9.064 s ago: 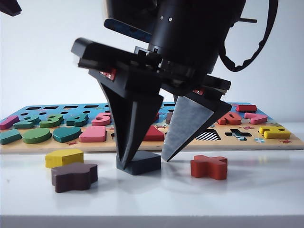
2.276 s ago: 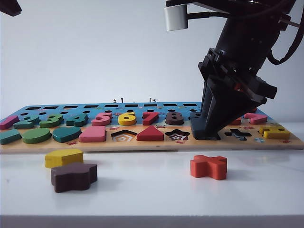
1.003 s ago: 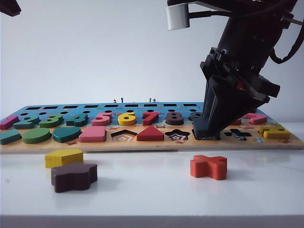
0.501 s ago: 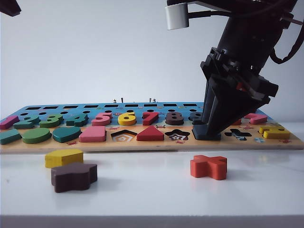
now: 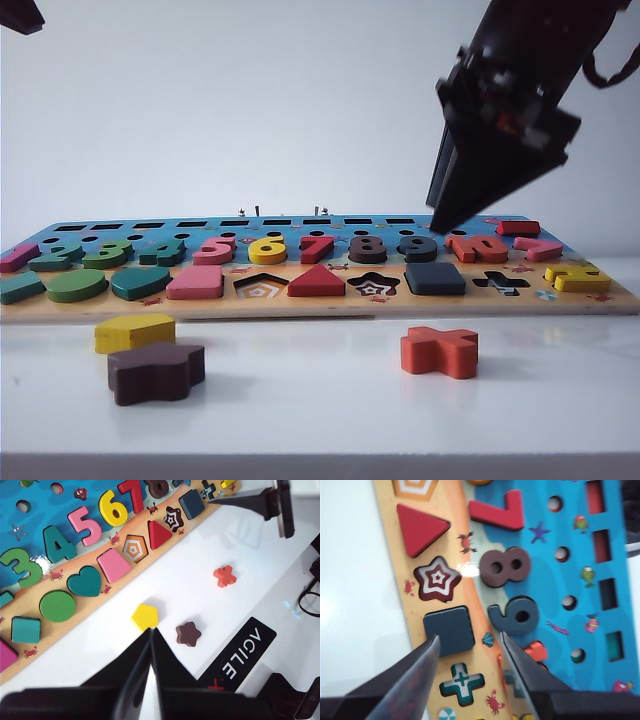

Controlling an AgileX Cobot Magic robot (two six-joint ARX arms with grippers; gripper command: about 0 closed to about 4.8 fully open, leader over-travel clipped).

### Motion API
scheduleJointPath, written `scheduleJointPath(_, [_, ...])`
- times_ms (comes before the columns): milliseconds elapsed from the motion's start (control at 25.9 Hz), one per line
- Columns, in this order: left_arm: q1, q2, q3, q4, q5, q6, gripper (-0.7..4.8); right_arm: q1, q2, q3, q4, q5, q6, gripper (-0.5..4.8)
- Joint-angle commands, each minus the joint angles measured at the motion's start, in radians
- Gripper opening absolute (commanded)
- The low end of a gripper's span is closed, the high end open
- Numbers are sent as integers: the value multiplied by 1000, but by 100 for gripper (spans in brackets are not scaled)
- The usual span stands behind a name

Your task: Insert the cube into the slot.

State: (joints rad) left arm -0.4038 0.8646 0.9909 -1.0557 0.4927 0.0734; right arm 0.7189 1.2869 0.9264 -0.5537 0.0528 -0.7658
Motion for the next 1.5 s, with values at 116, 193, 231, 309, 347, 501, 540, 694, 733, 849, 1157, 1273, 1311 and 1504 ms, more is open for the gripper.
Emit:
scheduleJointPath(116, [0,-3,4,10,7,-3,17,2,-80,8,42,3,172,229])
scheduleJointPath(193, [0,-3,4,11,8,-3,17,2,-108,7,63,3,274,229])
scheduleJointPath(231, [0,-3,4,11,7,-3,17,2,-122,7,74,3,332,229])
scheduleJointPath(309, [0,-3,4,11,7,-3,17,2,-149,7,91,3,439,229])
scheduleJointPath(347, [0,-3,4,11,7,-3,17,2,-162,8,100,5,486,229])
scheduleJointPath(501, [0,-3,4,17,7,-3,17,2,-204,6,127,4,604,229])
scheduleJointPath(540, [0,-3,4,29,7,-3,17,2,-219,6,130,12,624,229])
scheduleJointPath(694, [0,-3,4,53,7,-3,17,-20,-280,0,133,22,647,229])
scheduleJointPath(733, [0,-3,4,55,7,-3,17,-30,-296,-5,135,22,654,229])
scheduleJointPath(849, [0,-3,4,60,7,-3,17,-76,-357,-39,151,21,684,229])
scheduleJointPath(1157, [1,-3,4,90,7,-3,17,-234,-550,-187,156,1,802,229])
scheduleJointPath(1273, [1,-3,3,95,4,-3,17,-288,-625,-239,156,-24,838,229])
scheduleJointPath(1311, [1,-3,2,95,4,-2,17,-304,-647,-255,156,-27,845,228])
scheduleJointPath(1504, [1,-3,2,97,3,-2,17,-390,-777,-338,156,-27,848,204])
